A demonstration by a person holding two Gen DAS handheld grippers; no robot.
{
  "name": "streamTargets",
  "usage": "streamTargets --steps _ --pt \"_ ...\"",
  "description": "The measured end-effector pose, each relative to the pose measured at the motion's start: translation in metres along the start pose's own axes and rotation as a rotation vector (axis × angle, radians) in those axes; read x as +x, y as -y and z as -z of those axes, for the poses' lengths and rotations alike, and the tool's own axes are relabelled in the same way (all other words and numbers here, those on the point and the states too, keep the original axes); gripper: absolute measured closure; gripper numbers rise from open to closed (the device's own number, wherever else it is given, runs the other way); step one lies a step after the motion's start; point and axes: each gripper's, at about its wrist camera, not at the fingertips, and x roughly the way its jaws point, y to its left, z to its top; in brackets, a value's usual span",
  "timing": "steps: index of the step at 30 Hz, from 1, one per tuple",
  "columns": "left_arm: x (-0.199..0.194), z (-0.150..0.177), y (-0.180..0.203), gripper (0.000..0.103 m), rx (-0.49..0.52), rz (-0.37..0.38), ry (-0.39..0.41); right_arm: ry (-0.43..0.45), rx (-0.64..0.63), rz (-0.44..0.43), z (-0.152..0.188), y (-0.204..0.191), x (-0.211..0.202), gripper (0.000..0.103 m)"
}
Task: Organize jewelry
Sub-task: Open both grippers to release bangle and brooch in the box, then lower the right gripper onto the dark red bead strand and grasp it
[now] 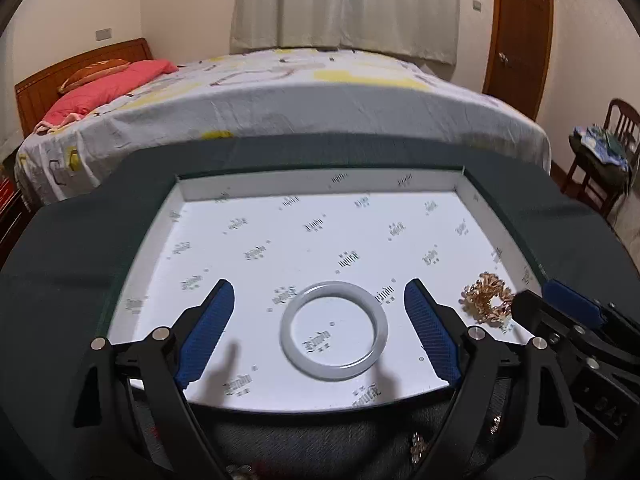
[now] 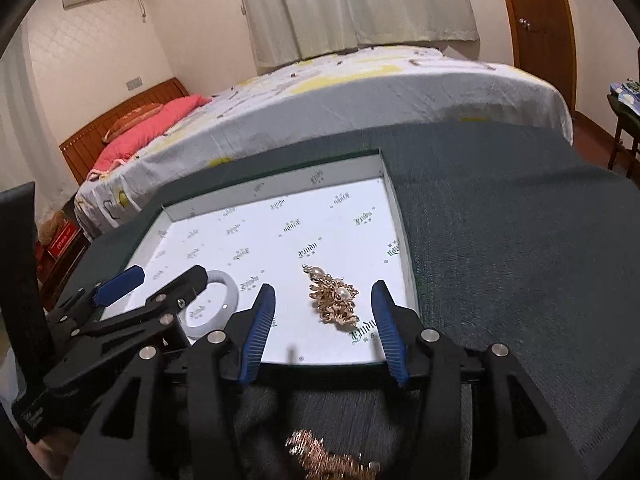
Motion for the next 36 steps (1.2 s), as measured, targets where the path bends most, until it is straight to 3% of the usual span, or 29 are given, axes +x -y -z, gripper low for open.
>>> streamTargets --steps 9,11,15,23,36 --pt "-0.069 0.027 -0.020 0.018 -0.015 -0.068 0.115 0.066 -0.073 0.015 0.038 -0.023 -0.059 0.052" --pt "-0.085 0.041 -0.024 0.017 -0.011 -0.097 0.134 0.081 -0.090 0.020 0.050 -0.028 -0.069 0.043" --pt "-0.112 0.066 -0.034 0.017 -0.017 -0.138 0.155 0.105 -0.123 0.031 0.080 -0.039 -0.088 0.039" --pt "-0.138 0.109 -0.059 0.017 -0.040 -0.198 0.108 0.050 -0.183 0.024 0.119 -0.065 -0.082 0.027" --pt "-0.140 0.128 -0.075 0.017 -0.069 -0.204 0.076 -0.121 -0.236 0.103 0.134 -0.081 -0.046 0.026"
